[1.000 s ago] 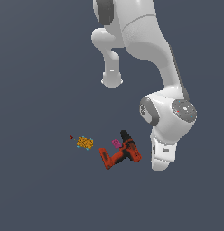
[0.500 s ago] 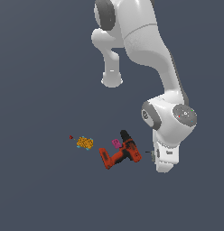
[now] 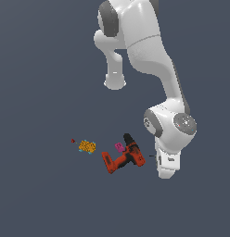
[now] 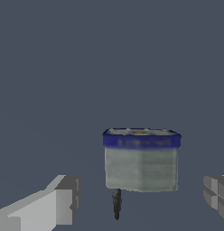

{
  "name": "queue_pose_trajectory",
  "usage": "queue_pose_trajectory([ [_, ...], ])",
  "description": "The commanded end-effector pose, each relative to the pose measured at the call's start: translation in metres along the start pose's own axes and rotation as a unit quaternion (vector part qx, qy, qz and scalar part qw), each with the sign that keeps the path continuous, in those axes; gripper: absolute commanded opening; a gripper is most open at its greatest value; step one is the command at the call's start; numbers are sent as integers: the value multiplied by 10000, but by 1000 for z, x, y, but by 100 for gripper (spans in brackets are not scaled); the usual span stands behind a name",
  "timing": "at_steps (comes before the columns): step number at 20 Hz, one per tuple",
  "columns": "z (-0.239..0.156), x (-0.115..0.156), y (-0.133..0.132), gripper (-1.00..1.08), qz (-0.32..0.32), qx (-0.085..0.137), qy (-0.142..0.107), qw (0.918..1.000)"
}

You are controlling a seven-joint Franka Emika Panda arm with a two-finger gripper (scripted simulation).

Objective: Pick up a designated object from a clutter of objects.

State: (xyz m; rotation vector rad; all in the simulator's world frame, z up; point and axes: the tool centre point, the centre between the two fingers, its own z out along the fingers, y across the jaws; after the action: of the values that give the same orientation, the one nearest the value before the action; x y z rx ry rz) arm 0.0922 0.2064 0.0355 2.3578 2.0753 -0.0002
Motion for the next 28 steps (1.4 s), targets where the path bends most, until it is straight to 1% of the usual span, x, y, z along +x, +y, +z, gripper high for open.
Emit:
queue_pose_trajectory([
  [1, 13, 0, -1, 100, -8, 2, -1, 10000],
  [7, 23, 0, 1, 100, -10, 1, 2, 10000],
  [8, 23, 0, 1, -100, -10, 1, 2, 10000],
  [21, 21, -1, 1, -100, -8, 1, 0, 10000],
  [28, 1, -13, -2, -100, -9, 0, -2, 10000],
])
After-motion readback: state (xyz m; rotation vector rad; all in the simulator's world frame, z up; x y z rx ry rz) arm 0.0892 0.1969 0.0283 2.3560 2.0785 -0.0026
